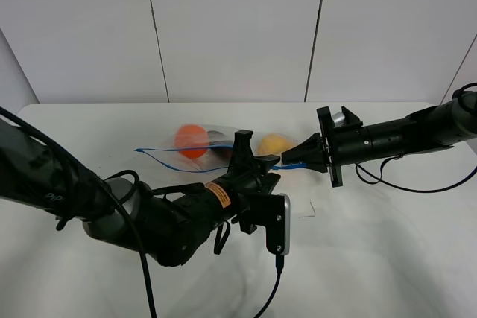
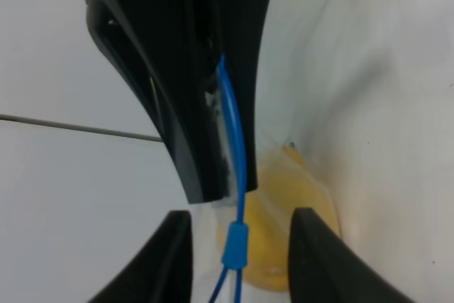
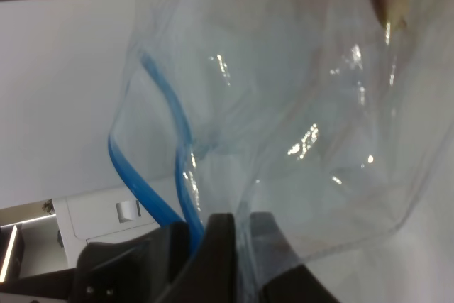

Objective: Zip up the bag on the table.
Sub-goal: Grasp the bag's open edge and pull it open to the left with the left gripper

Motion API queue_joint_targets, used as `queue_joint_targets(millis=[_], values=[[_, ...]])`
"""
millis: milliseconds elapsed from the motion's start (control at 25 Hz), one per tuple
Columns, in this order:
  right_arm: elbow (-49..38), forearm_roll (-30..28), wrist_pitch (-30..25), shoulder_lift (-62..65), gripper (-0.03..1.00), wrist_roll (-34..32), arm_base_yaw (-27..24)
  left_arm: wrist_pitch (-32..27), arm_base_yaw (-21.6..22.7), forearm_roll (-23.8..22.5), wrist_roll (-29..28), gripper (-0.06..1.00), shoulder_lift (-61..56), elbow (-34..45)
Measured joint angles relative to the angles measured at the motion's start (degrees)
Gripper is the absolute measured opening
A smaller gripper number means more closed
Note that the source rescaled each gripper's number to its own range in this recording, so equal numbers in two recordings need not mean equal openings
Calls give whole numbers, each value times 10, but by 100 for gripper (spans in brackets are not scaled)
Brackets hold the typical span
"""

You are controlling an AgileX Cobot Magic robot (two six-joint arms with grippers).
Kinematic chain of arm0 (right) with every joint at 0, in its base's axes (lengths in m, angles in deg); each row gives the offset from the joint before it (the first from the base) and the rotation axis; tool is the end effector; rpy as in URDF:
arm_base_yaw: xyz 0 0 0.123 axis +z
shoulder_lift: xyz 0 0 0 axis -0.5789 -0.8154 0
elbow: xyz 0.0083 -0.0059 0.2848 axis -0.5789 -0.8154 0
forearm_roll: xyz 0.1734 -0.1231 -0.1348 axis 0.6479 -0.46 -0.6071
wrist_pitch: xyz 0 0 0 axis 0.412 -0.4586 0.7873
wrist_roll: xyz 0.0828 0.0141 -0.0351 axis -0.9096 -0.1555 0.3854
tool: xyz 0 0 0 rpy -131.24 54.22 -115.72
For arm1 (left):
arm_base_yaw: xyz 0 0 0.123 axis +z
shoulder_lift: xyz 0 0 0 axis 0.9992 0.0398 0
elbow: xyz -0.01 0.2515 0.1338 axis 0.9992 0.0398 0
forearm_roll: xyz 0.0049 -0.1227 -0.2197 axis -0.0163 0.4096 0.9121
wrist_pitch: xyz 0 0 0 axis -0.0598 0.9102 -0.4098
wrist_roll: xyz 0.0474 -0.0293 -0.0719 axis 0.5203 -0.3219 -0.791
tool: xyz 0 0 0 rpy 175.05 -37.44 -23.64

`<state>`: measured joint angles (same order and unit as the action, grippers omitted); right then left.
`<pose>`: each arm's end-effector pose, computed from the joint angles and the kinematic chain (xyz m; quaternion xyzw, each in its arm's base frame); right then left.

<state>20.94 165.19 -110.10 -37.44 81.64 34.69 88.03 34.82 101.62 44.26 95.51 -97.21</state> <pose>0.3587 0.0800 0.1207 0.0558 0.8224 0.5647 0.0416 0.2401 -0.2888 0.1334 0.6360 0.3965 0.1842 0.6359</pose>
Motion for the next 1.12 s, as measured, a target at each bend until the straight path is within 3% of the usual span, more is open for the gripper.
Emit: queue_joint_targets(millis=[360, 1120], values=[[0, 0, 0, 0, 0, 0, 0, 2, 1, 0, 0, 23, 0, 0], [0, 0, 0, 0, 0, 0, 0, 2, -1, -1, 0, 18, 0, 0]])
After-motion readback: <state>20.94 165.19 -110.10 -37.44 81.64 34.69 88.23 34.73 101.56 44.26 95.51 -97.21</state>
